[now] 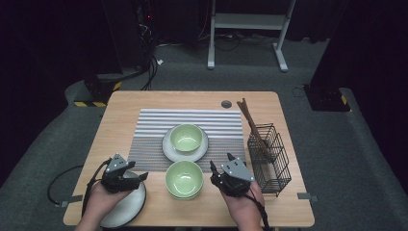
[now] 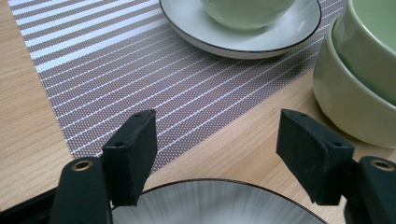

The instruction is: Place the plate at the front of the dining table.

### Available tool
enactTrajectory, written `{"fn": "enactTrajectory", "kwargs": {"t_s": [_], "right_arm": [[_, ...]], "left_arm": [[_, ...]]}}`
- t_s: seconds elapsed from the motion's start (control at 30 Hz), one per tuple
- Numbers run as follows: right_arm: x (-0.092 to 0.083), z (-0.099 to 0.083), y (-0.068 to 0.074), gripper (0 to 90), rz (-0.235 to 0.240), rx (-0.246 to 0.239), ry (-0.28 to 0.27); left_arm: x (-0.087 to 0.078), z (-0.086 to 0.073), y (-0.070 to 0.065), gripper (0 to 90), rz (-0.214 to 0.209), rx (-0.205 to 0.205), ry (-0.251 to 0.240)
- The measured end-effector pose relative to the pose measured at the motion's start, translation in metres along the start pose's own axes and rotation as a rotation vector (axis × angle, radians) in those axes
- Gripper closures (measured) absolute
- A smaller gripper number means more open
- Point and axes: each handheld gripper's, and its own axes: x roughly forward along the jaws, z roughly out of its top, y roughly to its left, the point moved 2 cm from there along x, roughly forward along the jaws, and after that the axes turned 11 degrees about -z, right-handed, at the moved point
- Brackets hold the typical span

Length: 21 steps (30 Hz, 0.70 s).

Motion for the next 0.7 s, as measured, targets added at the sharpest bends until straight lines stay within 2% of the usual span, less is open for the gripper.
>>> {"fn": "enactTrajectory", "kwargs": {"t_s": [0.3,0.4,0.7], "right_arm": [[-0.013,0.018,0.0,36.9,-0.005,-0.016,-0.038],[-0.015,0.023,0.001,37.4,-0.015,-0.026,-0.047],[-0.019,0.038,-0.003,38.1,-0.022,-0.012,-0.064]], "left_arm": [[-0.004,0.0,0.003,29.6,0.008,-0.008,-0.008],[-0.006,0.0,0.004,29.6,-0.003,-0.016,-0.015],[-0.007,-0.001,0.006,29.5,-0.003,-0.023,-0.015]]}}
